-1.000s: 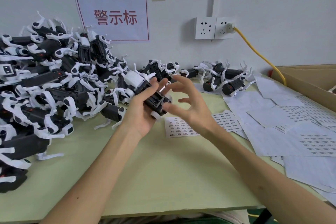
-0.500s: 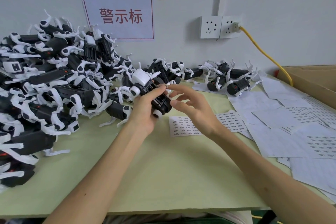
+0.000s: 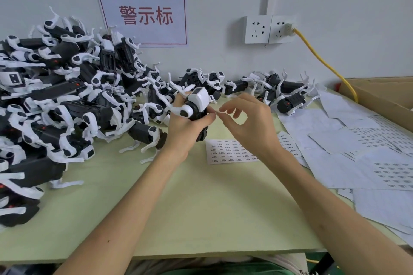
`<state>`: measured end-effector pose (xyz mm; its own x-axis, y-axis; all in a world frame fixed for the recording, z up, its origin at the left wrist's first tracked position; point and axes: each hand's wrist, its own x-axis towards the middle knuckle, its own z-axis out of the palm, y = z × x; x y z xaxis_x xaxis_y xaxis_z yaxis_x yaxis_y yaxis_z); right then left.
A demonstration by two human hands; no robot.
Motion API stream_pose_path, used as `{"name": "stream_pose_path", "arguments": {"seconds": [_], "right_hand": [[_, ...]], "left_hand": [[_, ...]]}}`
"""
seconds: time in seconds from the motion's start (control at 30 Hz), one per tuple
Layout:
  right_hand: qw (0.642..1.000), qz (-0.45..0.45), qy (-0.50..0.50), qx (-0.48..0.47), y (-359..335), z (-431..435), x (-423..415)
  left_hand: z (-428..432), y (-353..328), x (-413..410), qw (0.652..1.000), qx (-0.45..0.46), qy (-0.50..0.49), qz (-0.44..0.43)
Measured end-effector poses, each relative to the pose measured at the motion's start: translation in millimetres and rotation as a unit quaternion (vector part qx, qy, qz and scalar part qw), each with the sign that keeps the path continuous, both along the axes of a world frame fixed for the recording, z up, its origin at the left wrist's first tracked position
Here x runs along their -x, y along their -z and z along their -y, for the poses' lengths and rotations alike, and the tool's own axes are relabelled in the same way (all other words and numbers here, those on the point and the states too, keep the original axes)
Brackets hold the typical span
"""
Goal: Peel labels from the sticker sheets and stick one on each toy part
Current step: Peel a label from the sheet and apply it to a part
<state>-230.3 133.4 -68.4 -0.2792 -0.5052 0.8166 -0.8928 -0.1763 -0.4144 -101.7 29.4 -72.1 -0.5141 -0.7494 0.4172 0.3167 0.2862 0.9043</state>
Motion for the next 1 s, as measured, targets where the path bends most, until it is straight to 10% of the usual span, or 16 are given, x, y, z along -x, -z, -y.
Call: {"name": "stream_pose_path", "arguments": {"seconds": [0.37, 0.67, 1.0], "right_hand": [[1.0, 0.007, -0.018, -0.013, 1, 0, 0], [0.95, 0.253, -0.139, -0.12, -2, -2, -8], [0.944, 0.224, -0.146, -0.192, 17, 9, -26]], "left_hand": [[2, 4, 3, 1.0, 0.013, 0.003, 0.017], [4, -7, -3, 0.971, -0.231, 0.035, -0.047], [0, -12, -7, 0.928, -0.321, 0.133, -0.135]]}}
